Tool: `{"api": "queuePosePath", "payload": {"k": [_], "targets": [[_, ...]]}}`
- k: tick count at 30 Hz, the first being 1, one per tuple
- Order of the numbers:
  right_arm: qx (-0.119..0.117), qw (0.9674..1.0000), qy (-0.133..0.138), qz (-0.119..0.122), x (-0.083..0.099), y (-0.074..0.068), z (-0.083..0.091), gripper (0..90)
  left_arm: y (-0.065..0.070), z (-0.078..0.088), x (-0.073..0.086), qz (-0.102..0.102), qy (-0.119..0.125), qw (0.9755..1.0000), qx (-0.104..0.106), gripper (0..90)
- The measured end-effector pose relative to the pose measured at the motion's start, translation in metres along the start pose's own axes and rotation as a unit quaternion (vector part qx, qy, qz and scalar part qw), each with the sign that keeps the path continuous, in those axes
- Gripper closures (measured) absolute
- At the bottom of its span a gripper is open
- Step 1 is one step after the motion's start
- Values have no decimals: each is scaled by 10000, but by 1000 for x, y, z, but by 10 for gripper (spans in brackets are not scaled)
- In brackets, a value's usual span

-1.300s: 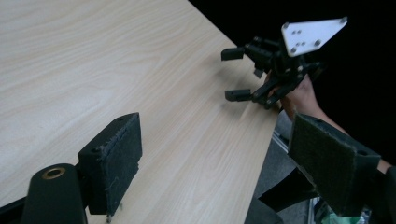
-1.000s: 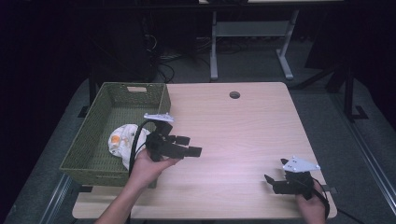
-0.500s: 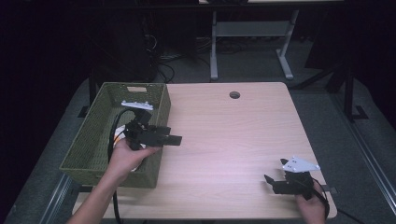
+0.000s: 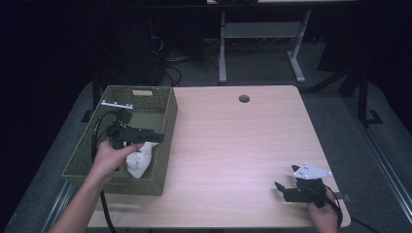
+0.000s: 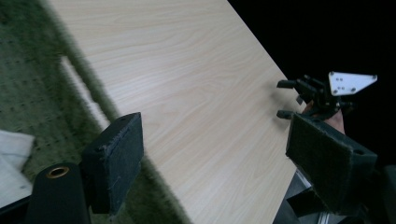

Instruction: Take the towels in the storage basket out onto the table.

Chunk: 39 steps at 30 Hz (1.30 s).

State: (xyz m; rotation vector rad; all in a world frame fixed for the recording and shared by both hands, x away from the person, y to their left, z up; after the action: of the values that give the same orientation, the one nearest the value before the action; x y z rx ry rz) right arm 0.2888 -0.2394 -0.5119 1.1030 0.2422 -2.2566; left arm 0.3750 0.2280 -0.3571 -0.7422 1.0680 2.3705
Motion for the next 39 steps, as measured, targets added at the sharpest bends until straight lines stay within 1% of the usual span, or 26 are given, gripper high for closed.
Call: {"api": "queuePosePath", "payload": {"k": [1,3,4,5,6,8,11,13,14,16,18,20,22,24,26,27,28,31,33,35,37,38,39], "targets": [[5,10000,0,1,0,0,0,137,-4,2,0,15,13,10000,-74,187],[5,10000,1,0,0,0,0,137,-16,7,-1,172,95,9996,-192,190],[5,10000,-5,-2,0,0,0,137,-20,9,-1,212,103,9994,-236,191],[4,10000,-5,-5,0,0,0,137,-20,9,-1,212,103,9994,-236,195],[-1,10000,-2,-3,0,0,0,137,-31,13,-2,309,151,9987,-373,199],[3,10000,0,3,0,0,0,137,-39,16,-2,395,164,9980,-472,202],[0,10000,-5,-11,0,0,0,137,-53,20,0,471,84,9961,-738,203],[3,10000,-3,-14,0,0,1,137,-60,21,2,543,65,9949,-851,204],[4,10000,-7,-13,1,0,1,137,-63,21,3,573,29,9938,-953,208],[0,10000,-9,-13,1,0,1,137,-71,20,7,566,-109,9913,-1180,211],[1,10000,2,-16,0,0,1,137,-78,19,10,605,-266,9880,-1396,222],[3,10000,0,-14,0,0,1,137,-85,18,12,614,-352,9846,-1598,224],[4,10000,2,-17,0,0,1,137,-91,16,13,769,-375,9822,-1675,263],[3,10000,5,-18,0,0,1,137,-94,14,13,745,-388,9793,-1843,266],[5,10000,7,-23,1,0,1,137,-99,14,14,673,-520,9741,-2096,283],[5,10000,7,-14,1,1,1,137,-102,13,14,692,-553,9707,-2234,283],[7,10000,3,-16,1,1,1,137,-104,13,14,730,-587,9689,-2290,286],[5,10000,15,-14,1,1,1,137,-113,11,16,736,-768,9601,-2585,295],[4,10000,31,-2,0,1,2,137,-120,10,17,738,-891,9564,-2682,299],[2,10000,35,-2,0,1,2,137,-124,7,19,733,-1026,9515,-2807,303],[-3,10000,43,-16,0,1,2,137,-126,4,20,755,-1091,9501,-2822,304],[-4,10000,48,-20,0,1,2,137,-127,2,21,751,-1160,9482,-2862,306],[-5,10000,50,-23,0,1,2,137,-129,0,22,720,-1220,9449,-2950,309]]}}
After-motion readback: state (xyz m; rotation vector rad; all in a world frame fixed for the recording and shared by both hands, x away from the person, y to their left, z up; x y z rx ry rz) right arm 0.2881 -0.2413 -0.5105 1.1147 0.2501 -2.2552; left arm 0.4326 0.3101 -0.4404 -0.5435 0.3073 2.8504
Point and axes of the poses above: each handheld gripper's, and its own axes: z roughly backward along the jaws, x roughly out of its underside, y roughly to its right, the point moved 6 cm from there along -z, roughly forward along the jaws
